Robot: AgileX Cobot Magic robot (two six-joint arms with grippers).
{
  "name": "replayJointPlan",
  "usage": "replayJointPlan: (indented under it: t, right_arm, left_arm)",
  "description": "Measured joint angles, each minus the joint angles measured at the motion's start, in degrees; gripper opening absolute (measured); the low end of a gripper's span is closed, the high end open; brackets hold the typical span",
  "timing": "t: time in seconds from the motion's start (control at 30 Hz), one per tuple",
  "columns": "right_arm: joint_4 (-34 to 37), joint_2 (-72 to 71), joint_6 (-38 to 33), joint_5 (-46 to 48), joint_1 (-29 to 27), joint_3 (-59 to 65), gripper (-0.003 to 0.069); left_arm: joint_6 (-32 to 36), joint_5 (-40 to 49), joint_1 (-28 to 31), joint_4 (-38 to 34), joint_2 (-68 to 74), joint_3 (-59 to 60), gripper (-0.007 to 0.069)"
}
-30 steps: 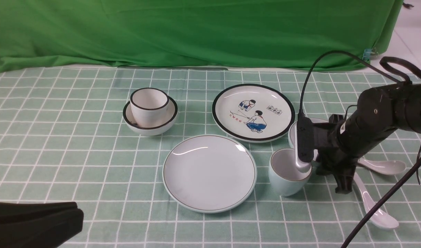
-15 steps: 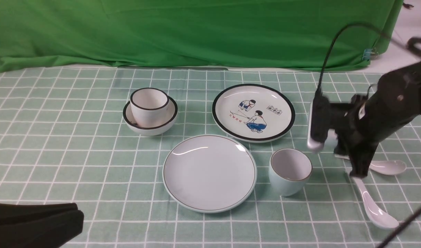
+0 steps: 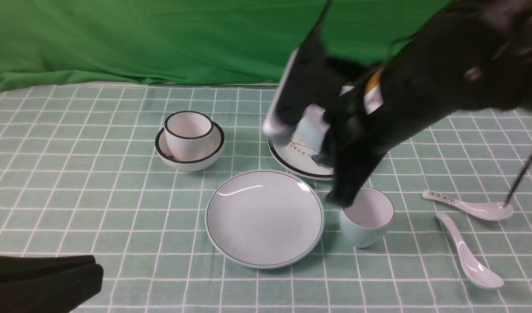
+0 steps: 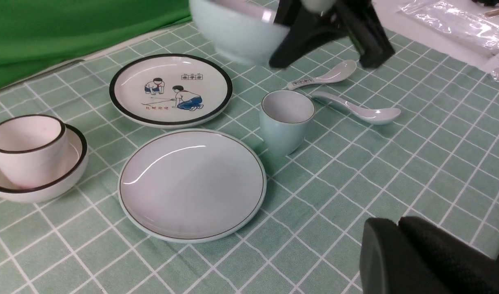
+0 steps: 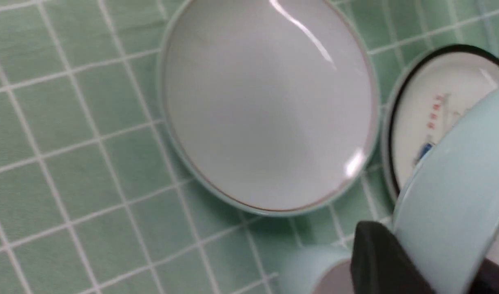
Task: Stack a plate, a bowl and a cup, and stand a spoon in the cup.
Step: Use the right arm to put the blue rice bowl into the blue large plate in the middle
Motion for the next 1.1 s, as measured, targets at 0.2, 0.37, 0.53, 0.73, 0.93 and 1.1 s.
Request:
replayJointPlan:
  t: [0.2, 0.37, 0.53, 0.73, 0.93, 1.1]
  right_arm:
    - [0.06, 6.28, 0.64, -0.25, 4.46, -0.07, 0.0094]
    - [0.05, 12.06, 0.64, -0.44, 4.99, -1.71, 0.0094]
    - [0.00, 16.01, 0.68, -2.01, 4.99, -4.38, 0.0094]
    - [-1.42, 19.92, 0.68, -2.95, 4.99, -5.50, 0.0094]
    - [-2.14, 20.52, 0.68, -3.93, 4.99, -5.50, 0.0094]
    - [-2.62, 20.78, 0.68, -4.30, 4.99, -5.68, 0.0115]
  left_arm:
    - [0.31, 0.00, 0.00, 0.00, 0.00, 0.00, 0.0017]
    - [0.31, 0.00, 0.00, 0.00, 0.00, 0.00, 0.0017]
    - [0.31, 0.00, 0.00, 0.00, 0.00, 0.00, 0.0017]
    - [0.31, 0.00, 0.00, 0.00, 0.00, 0.00, 0.0017]
    - [0.31, 0.00, 0.00, 0.00, 0.00, 0.00, 0.0017]
    - [0.31, 0.00, 0.00, 0.00, 0.00, 0.00, 0.0017]
